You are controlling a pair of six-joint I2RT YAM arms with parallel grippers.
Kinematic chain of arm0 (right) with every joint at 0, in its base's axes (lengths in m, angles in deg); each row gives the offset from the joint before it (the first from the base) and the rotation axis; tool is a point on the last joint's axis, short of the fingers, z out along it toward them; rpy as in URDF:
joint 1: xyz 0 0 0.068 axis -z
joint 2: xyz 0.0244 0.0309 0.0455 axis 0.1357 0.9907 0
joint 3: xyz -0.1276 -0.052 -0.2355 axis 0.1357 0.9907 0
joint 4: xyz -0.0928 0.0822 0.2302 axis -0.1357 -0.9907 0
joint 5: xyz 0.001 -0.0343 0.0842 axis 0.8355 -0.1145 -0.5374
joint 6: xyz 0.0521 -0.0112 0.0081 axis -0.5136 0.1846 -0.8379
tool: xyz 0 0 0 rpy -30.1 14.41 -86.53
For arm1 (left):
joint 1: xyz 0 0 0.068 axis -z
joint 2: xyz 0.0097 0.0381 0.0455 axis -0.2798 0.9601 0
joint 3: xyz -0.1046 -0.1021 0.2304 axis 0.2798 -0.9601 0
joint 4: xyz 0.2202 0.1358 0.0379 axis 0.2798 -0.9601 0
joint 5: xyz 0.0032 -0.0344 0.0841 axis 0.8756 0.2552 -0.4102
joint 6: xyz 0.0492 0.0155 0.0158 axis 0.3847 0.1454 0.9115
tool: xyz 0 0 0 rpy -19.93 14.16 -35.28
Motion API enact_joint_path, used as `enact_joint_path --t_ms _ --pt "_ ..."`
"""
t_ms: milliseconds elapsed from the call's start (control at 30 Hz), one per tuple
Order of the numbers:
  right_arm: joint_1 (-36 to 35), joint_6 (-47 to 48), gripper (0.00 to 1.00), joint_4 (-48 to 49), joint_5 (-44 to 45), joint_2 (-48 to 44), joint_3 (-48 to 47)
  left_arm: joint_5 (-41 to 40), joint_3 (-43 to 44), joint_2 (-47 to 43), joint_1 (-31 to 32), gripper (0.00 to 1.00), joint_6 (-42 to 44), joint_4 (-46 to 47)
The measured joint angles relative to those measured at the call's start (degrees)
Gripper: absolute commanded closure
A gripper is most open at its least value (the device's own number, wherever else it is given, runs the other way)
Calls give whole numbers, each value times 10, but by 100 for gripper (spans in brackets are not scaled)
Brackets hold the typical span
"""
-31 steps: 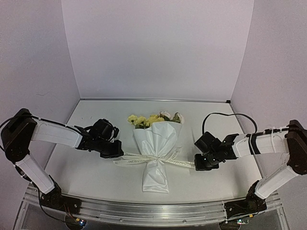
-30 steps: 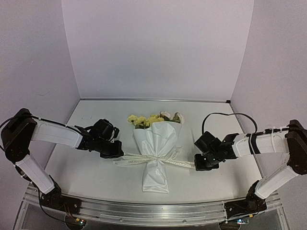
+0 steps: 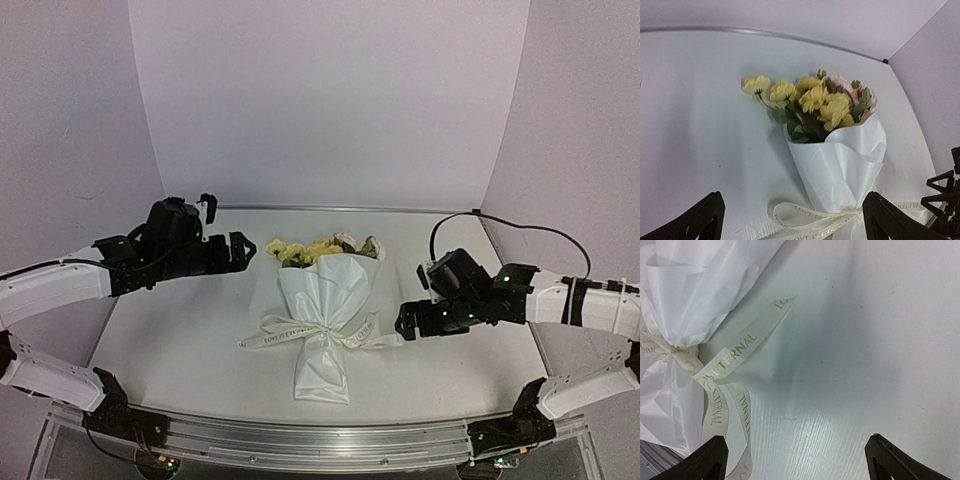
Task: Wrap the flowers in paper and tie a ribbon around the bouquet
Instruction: Tie the half-tied ribbon around the folded bouquet.
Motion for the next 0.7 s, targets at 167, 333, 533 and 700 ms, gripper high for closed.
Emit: enact_joint_path --t_ms 167,333,533,700 --pt "0 18 2 -29 42 -63 -4 -23 44 -39 -1 0 19 1" --pt "0 23 2 -48 82 -98 1 -35 49 -57 -1 0 31 -5" --pt "0 23 2 -78 122 -134 12 -35 49 -57 -1 0 31 -17" --pt "0 25 2 -101 141 -155 12 -36 49 -57 -1 0 30 -26"
